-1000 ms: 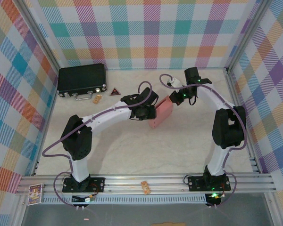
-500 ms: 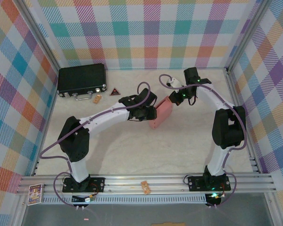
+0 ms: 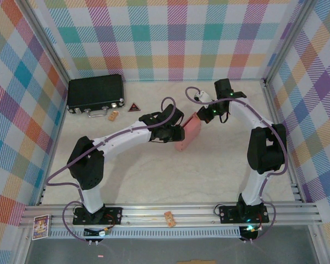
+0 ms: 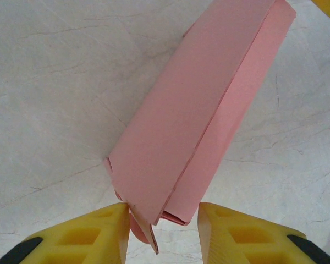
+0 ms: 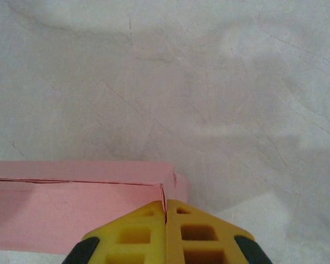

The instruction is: Fold the paper box

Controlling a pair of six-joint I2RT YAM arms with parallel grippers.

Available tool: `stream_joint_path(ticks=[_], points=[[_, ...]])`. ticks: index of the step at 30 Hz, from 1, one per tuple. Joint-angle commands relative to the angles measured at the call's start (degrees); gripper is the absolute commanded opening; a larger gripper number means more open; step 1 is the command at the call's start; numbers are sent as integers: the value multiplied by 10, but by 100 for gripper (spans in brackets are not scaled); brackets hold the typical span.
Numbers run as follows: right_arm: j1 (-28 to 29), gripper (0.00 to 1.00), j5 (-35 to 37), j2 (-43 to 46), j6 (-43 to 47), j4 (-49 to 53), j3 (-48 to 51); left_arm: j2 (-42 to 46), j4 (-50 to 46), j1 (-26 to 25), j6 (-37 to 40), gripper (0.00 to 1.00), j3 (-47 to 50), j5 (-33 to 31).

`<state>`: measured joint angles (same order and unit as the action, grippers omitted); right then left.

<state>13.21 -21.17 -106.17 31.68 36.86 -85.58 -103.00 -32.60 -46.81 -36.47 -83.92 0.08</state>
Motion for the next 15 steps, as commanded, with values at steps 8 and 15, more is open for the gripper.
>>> stream_joint_path(ticks=[8,15], points=[[8,0,17,-6,-11,48,22,19,39,-10,-16,32,15,19],[8,0,19,-6,-11,49,23,23,51,-10,-21,23,20,19]])
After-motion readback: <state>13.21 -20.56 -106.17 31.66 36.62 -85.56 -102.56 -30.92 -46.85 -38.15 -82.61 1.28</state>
